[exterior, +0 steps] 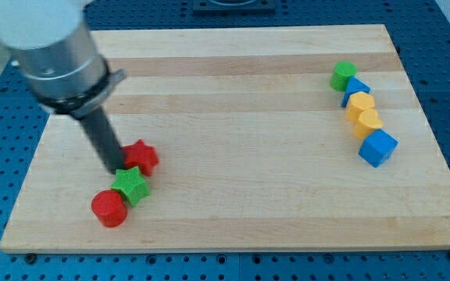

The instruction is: Push the red star closer to the blue cube

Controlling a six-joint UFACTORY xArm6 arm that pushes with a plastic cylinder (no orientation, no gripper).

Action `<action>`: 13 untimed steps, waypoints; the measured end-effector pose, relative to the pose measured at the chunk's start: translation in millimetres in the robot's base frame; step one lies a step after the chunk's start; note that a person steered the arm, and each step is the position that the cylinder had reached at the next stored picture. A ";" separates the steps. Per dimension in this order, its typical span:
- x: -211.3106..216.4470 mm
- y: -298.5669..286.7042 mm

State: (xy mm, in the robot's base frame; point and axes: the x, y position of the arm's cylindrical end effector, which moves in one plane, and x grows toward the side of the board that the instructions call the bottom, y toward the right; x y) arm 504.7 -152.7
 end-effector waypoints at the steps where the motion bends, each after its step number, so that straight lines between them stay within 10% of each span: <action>1: -3.4 23.0; 13: 0.3 132.6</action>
State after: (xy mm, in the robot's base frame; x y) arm 505.1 -20.1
